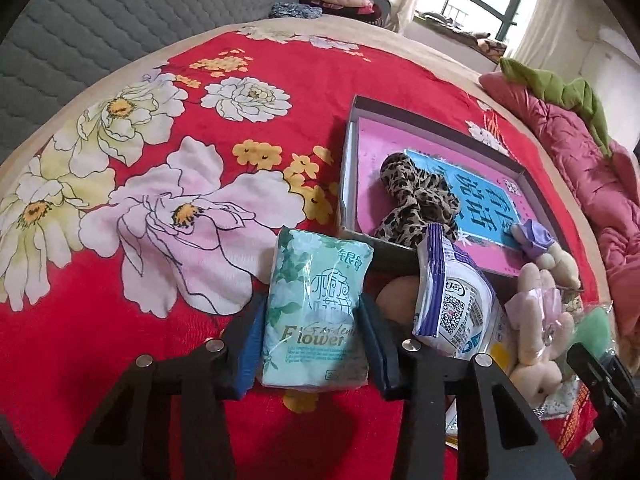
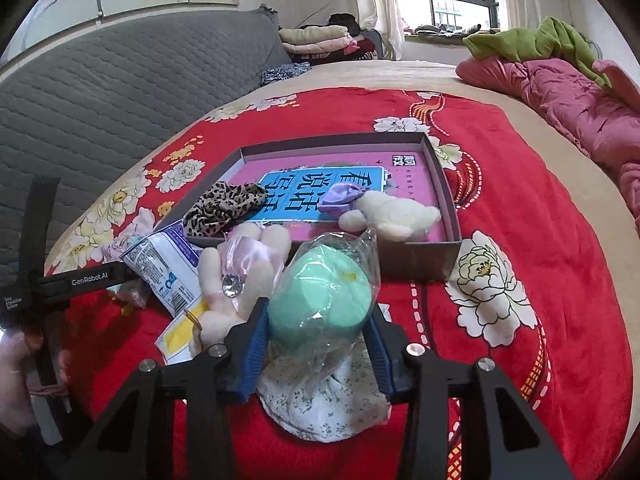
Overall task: Organize soft objects
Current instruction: 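Grasp the green sponge bag with the right tool while the left tool grasps the tissue pack, then lift the sponge bag and tissue pack and carry both over the pink box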
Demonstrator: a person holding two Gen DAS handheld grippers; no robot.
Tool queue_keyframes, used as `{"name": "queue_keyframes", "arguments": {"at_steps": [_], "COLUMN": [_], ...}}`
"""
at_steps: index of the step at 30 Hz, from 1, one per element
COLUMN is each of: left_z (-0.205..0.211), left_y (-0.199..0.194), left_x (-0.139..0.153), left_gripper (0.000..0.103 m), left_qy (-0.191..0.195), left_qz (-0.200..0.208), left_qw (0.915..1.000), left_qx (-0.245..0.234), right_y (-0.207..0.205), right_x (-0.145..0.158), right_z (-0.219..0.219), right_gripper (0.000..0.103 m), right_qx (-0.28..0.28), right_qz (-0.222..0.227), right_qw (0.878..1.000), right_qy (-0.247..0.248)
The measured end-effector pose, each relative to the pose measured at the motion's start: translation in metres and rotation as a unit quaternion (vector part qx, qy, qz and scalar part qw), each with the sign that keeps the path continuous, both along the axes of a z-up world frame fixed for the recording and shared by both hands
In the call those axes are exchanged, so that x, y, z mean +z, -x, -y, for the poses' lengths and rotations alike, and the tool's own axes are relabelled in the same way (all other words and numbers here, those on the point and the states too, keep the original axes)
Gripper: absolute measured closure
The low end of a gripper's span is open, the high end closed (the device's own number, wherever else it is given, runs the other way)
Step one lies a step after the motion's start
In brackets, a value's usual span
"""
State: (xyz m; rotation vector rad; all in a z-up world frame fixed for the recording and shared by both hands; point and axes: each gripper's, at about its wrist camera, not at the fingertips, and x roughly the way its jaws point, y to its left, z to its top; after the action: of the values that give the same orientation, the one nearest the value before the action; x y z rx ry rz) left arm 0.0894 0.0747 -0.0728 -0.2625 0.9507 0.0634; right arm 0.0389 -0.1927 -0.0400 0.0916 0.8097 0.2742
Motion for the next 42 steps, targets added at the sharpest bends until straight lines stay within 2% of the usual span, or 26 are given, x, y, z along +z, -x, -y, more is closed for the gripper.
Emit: {"name": "queue_keyframes", "arguments": {"at_steps": [16,22,33,42], "left_z": [0.007,0.023,0.070,0.083], "left_y": [0.032,0.035,0.009,-0.028], "left_x": [0.055,0.082,0.101,0.096], "left_gripper": [0.058,0.058,0.058,0.058], "left_qy": [-0.035,-0.037,-0.030,-0.020], "left_qz": [0.069,0.097,0.117,0.099], "left_qw": [0.9970,0.9943,0.9902,0.9909], "left_qx": [-0.006,-0.025,-0.070,-0.090], "right_y": [0.008,0.007,0.002,-0.018], "right_x": [0.023,0.031,0.042,0.051], "right_z": [0.007,0.016,0.022,0.016], "right_gripper": [0.058,0.058,0.058,0.058], "right_qx": [-0.004,-0.013,-0.011,-0.012], "right_qz": [0.047,0.061,0.074,0.078], "right_qw": [0.999,0.998,0.997,0.997], "right_qy": [-0.004,-0.011,-0.020,-0.019]}}
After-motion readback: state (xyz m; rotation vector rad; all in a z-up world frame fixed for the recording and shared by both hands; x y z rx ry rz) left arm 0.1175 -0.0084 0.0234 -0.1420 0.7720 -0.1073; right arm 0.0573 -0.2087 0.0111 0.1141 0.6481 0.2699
